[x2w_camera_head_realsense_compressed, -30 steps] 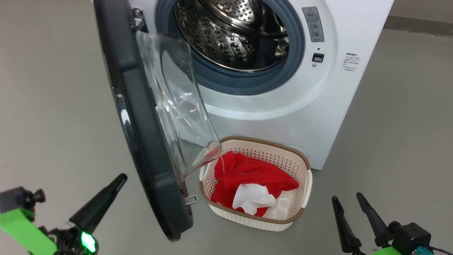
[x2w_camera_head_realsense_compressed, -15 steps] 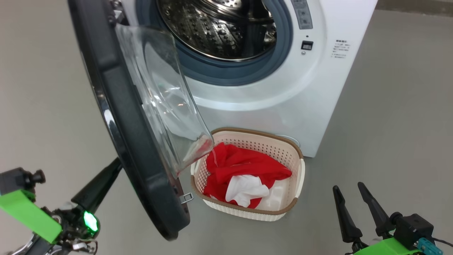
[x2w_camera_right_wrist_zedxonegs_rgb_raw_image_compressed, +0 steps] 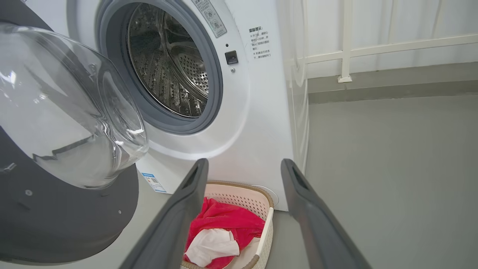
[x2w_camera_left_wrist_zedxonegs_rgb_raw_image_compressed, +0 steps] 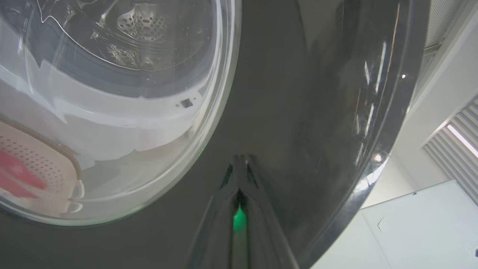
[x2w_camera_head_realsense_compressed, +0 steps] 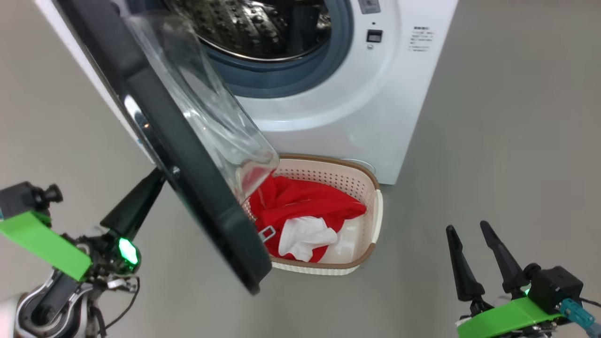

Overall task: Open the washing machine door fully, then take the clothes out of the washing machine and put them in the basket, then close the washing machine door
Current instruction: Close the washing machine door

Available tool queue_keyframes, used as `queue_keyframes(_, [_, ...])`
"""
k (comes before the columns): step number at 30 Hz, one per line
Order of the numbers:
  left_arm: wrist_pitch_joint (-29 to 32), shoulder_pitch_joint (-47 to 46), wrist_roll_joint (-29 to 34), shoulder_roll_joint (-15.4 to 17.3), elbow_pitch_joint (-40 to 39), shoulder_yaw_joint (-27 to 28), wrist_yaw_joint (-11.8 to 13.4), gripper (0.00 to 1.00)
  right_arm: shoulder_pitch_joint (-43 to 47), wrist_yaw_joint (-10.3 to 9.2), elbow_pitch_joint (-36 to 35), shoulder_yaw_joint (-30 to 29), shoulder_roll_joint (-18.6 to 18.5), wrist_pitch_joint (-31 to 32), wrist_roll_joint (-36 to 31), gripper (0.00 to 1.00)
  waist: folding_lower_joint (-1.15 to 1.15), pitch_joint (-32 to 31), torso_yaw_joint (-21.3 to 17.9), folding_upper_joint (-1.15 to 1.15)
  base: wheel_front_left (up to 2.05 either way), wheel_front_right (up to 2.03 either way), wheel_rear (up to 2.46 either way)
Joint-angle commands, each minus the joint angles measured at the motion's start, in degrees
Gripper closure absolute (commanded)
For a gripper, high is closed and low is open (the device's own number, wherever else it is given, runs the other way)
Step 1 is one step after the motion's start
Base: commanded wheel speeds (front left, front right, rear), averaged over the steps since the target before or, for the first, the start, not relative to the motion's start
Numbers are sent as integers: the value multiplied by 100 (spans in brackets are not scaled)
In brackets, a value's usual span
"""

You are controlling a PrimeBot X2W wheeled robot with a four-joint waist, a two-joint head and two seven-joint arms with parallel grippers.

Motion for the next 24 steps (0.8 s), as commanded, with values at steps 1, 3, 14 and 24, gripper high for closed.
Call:
queue_keyframes(1, [-42,-284,77,91,-135,103,-40,100,-248,28,-164,124,-65,-37,-53,0,0,131,-172,0,0,0,0])
queue_keyframes(3, [-115,-381,141,72,-109,55,-40,100,-285,28,-177,121,-65,-37,-39,0,0,180,-259,0,0,0,0])
queue_keyframes(14, [-878,-1001,498,83,13,-349,-40,100,-433,28,-243,101,-65,-37,14,0,0,463,-688,0,0,0,0])
queue_keyframes(24, [-1768,-1632,709,414,377,-796,-40,100,-556,28,-294,107,-65,-37,103,0,0,692,-1060,0,0,0,0])
